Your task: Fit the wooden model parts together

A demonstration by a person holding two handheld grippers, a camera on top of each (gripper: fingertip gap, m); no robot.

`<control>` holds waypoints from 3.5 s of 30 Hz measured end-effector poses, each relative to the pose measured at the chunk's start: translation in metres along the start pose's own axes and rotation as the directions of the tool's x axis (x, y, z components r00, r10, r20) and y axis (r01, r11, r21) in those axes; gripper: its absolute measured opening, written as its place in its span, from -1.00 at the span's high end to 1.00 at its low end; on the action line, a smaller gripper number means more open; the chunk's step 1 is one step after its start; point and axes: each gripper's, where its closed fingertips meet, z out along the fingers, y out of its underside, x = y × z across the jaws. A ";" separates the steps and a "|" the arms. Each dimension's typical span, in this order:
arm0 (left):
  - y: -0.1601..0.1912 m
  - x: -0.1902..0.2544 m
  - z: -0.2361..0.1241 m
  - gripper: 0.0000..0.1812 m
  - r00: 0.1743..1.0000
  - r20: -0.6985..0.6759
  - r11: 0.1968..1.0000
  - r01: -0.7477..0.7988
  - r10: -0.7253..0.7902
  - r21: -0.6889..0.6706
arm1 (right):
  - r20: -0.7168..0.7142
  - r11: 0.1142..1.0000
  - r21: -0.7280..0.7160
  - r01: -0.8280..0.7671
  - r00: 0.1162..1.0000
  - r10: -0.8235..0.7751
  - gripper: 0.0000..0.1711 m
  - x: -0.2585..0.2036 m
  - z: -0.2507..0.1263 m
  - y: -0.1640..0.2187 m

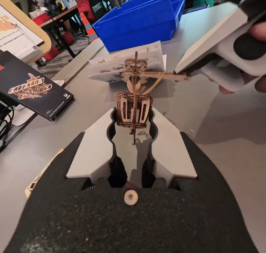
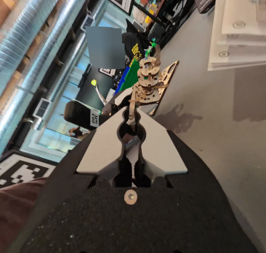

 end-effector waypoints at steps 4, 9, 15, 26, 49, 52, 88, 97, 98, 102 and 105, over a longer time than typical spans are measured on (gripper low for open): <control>0.003 -0.006 0.000 0.53 0.999 0.027 1.000 0.018 -0.017 -0.017 | 0.083 0.993 0.058 -0.106 0.991 0.101 0.94 -0.008 0.003 -0.004; 0.006 -0.011 -0.002 0.54 0.998 0.049 0.999 0.030 -0.029 -0.029 | 0.092 0.992 0.086 -0.093 0.992 0.085 0.94 -0.008 -0.004 -0.013; 0.005 -0.007 0.001 0.55 0.996 0.076 0.998 0.040 -0.037 -0.049 | 0.029 0.996 0.082 -0.037 0.999 0.035 0.93 0.003 0.009 0.000; -0.006 -0.010 -0.004 0.55 0.984 0.076 0.987 0.163 -0.162 -0.002 | 0.087 0.952 0.283 -0.113 0.992 0.092 0.93 0.001 0.022 -0.021; -0.006 -0.009 -0.004 0.56 0.983 0.093 0.987 0.162 -0.161 -0.005 | 0.320 0.889 0.279 -0.362 0.908 0.269 0.93 -0.003 0.035 -0.024; -0.004 -0.009 -0.003 0.56 0.983 0.097 0.987 0.158 -0.156 -0.013 | 0.300 0.894 0.273 -0.354 0.915 0.271 0.93 0.000 0.036 -0.024; 0.006 0.000 -0.003 0.57 0.913 -0.092 0.917 0.391 -0.398 -0.084 | 0.066 0.995 0.077 -0.060 0.996 0.055 0.70 -0.004 0.033 -0.011; 0.005 0.001 -0.003 0.56 0.941 -0.070 0.942 0.327 -0.332 -0.079 | 0.079 0.999 0.036 -0.022 0.997 0.019 0.67 -0.009 0.023 -0.007; 0.005 0.001 -0.003 0.56 0.940 -0.074 0.941 0.328 -0.334 -0.079 | 0.077 0.999 0.037 -0.021 0.997 0.018 0.67 -0.009 0.022 -0.007; 0.004 0.002 -0.004 0.57 0.930 -0.092 0.934 0.350 -0.356 -0.074 | 0.076 1.000 0.012 -0.027 0.997 0.026 0.68 -0.008 0.018 -0.005; 0.003 0.002 -0.004 0.56 0.929 -0.094 0.934 0.351 -0.357 -0.073 | 0.074 0.999 -0.021 -0.028 0.997 0.029 0.70 -0.006 0.015 -0.002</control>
